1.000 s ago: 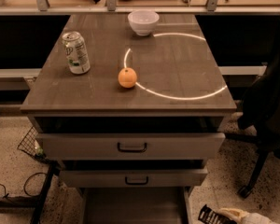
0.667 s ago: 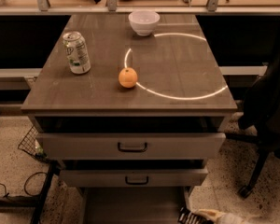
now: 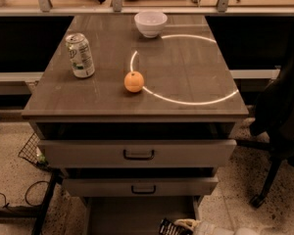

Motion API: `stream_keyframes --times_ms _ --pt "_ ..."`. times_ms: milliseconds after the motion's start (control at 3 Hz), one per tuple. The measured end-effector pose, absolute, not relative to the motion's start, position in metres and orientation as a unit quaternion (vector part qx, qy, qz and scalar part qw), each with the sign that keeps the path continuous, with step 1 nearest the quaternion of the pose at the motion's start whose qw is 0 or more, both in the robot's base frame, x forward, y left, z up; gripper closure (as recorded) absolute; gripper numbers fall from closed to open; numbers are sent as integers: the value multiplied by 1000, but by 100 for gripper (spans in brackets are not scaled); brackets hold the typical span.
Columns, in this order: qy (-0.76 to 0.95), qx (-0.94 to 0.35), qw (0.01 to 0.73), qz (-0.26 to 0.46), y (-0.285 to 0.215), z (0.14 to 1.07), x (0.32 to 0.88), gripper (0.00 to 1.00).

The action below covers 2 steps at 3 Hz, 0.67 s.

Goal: Place rxbar chocolate into bottom drawer

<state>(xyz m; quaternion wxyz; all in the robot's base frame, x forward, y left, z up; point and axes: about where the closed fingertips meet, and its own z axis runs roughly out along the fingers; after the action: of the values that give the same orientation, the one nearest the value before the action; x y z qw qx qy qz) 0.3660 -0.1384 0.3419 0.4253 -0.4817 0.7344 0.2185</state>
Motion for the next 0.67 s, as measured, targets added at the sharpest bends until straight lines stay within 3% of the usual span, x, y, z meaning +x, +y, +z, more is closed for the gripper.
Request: stream_keyframes --times_ms 667 --pt "728 -497 418 221 -116 334 377 100"
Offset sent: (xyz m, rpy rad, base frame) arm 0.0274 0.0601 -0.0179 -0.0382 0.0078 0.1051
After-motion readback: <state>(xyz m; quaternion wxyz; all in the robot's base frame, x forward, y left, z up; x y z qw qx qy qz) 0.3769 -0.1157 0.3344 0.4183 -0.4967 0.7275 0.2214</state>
